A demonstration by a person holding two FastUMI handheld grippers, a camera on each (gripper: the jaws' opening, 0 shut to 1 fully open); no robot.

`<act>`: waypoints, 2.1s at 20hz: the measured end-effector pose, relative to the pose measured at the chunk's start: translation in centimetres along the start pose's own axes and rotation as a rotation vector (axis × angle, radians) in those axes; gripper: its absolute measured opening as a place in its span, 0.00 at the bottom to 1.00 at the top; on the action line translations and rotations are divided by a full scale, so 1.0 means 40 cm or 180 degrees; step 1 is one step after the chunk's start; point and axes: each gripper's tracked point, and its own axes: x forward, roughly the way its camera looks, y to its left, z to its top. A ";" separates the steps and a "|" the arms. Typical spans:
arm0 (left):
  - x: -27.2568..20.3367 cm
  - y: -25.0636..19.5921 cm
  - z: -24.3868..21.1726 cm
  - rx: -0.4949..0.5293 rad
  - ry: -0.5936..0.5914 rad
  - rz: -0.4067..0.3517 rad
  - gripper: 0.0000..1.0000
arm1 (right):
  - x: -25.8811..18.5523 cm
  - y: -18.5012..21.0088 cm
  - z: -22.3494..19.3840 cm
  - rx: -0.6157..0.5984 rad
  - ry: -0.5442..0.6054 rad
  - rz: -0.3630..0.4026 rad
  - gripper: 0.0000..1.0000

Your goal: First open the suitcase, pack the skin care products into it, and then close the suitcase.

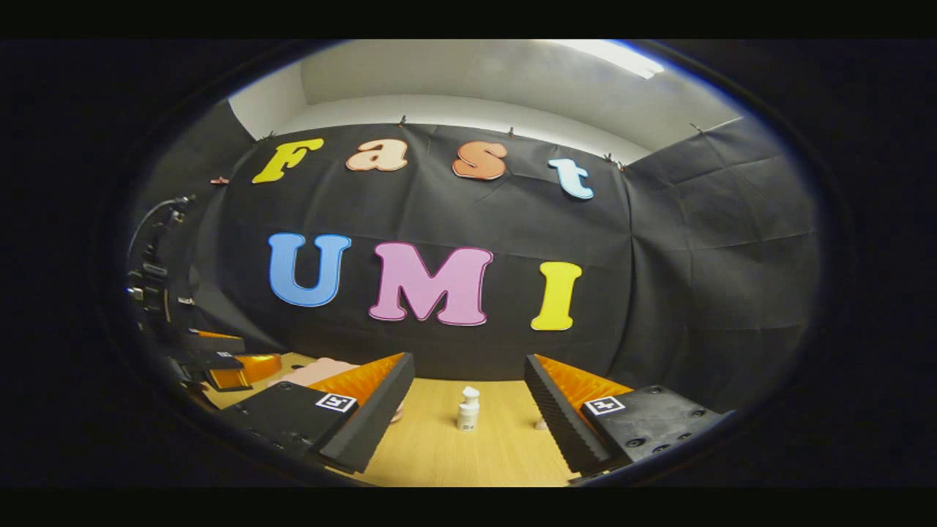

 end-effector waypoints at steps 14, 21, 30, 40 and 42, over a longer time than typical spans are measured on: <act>0.568 -0.238 -0.315 0.0168 0.1041 0.0090 0.96 | 0.286 -0.167 -0.214 0.0186 0.0450 0.0259 0.97; 0.719 -0.241 -0.484 0.0275 0.1531 0.0426 0.94 | 0.367 -0.216 -0.341 0.0353 0.0837 0.0433 0.97; 0.784 -0.162 -0.588 0.0362 0.2023 0.0826 0.27 | 0.395 -0.241 -0.378 0.0291 0.0911 0.0450 0.96; 0.720 -0.178 -0.292 0.0088 0.1868 0.0432 0.13 | 0.402 -0.163 -0.378 0.0263 0.0878 0.0574 0.96; 0.705 -0.126 -0.189 0.0170 0.1787 0.0496 0.13 | 0.397 -0.122 -0.379 0.0217 0.0887 0.0677 0.96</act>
